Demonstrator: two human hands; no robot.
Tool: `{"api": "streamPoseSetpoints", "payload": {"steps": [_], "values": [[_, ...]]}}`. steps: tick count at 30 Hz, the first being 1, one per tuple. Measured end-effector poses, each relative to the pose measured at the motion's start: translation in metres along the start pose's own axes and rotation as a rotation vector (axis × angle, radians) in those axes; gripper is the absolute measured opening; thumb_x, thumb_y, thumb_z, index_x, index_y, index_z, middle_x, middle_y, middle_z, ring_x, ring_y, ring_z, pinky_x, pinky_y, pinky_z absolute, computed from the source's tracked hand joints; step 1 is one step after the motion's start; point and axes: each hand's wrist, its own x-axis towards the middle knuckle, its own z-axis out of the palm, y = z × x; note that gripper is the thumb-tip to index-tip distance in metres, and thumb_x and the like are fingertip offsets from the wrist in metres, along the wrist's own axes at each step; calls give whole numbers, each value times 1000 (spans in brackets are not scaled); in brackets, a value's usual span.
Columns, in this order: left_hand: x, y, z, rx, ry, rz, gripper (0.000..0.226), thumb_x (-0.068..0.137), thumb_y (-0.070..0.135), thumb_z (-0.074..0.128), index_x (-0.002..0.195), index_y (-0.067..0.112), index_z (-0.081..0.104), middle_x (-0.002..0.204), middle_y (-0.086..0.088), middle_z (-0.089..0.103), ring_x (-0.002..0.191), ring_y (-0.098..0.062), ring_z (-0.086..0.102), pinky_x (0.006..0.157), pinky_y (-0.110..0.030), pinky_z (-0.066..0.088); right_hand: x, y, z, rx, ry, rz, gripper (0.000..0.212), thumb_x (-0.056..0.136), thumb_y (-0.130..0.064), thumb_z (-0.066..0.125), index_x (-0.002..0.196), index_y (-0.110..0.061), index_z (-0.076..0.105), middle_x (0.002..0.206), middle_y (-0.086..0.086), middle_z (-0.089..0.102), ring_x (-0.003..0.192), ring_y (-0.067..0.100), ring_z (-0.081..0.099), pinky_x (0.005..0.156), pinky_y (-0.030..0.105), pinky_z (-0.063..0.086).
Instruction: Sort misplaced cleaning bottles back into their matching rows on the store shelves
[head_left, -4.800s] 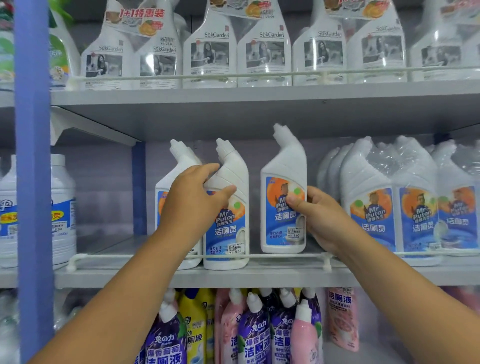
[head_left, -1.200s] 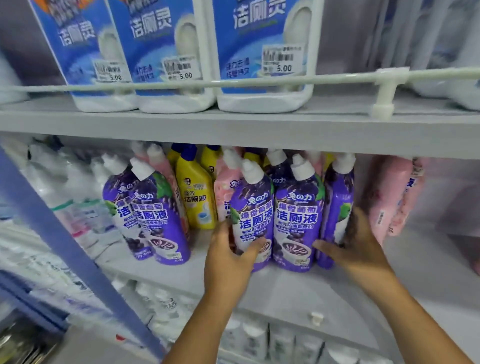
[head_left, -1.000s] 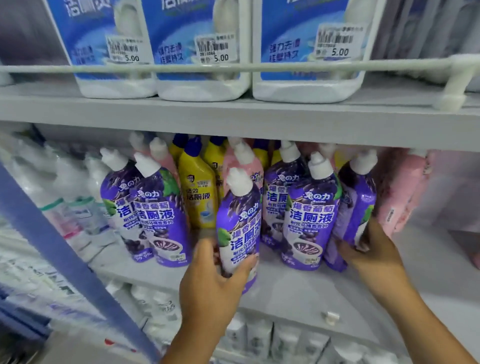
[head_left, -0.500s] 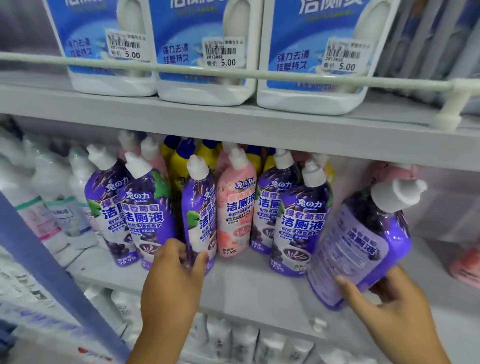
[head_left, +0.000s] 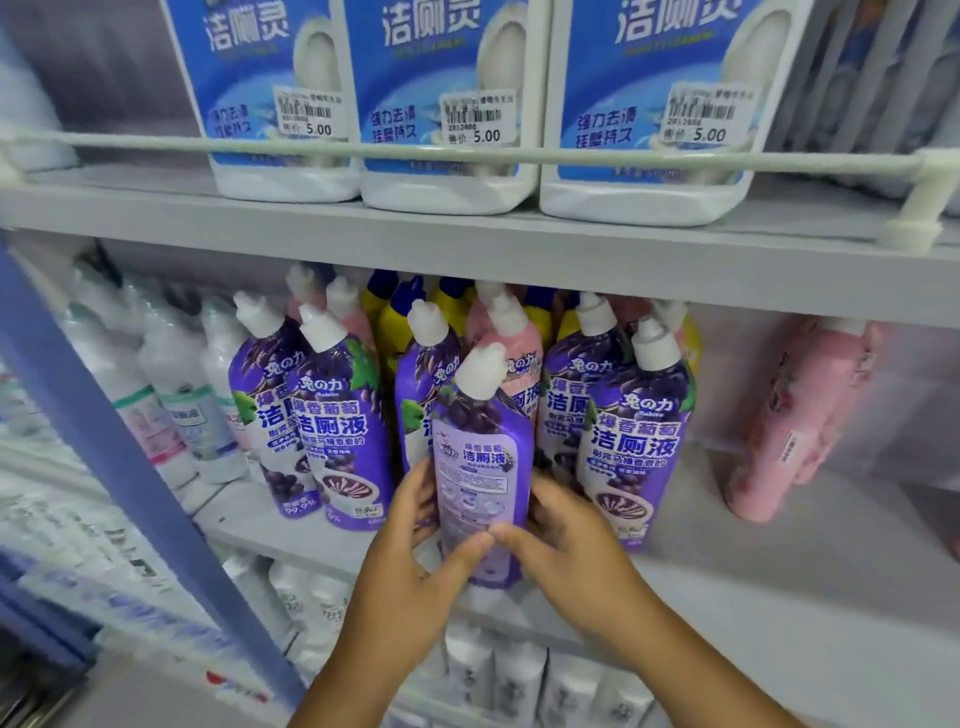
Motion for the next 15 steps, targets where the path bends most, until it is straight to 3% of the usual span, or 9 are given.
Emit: {"api": "streamPoseSetpoints", "payload": {"steps": [3,6,8,11,13,15], "values": [[5,-4,-3,112,81,-4,64,74,45,87,129,43,54,118,25,62,105,6,64,86,-12,51,0,-5,-7,-153,-20,10,42,88,-26,73,127,-40,63,117,-21,72,102,2,69,92,29,56],[9,-13,4,169,72,-4,53,75,38,87,119,41,59,114,20,62,99,1,67,86,-24,55,-12,-9,-22,-180,49,-4,45,85,-19,80,116,-47,64,110,-25,71,88,5,70,74,17,53],[7,-17,9,117,61,-41,53,76,32,88,120,39,59,113,17,72,98,0,70,83,-26,57,-24,-10,-29,-146,196,-3,38,83,-14,81,106,-42,69,102,-19,72,82,8,71,68,15,52],[-3,-23,3,92,177,-71,51,76,24,89,115,38,61,104,14,76,88,-1,72,76,-23,59,-36,-14,-49,-220,542,-138,21,85,-6,76,93,-24,71,90,-3,69,77,10,68,66,14,51],[-7,-25,-11,63,295,-104,51,74,10,88,114,29,62,102,4,76,80,0,73,70,-15,58,-39,-19,-69,-255,713,-179,28,85,-4,74,96,-28,64,96,4,66,81,9,66,72,12,50],[-7,-24,-28,68,375,-112,50,75,10,87,116,23,61,103,3,75,77,2,71,69,-13,57,-36,-16,-87,-214,774,-119,35,83,-15,77,101,-38,57,105,5,64,88,8,65,78,12,50]]}}
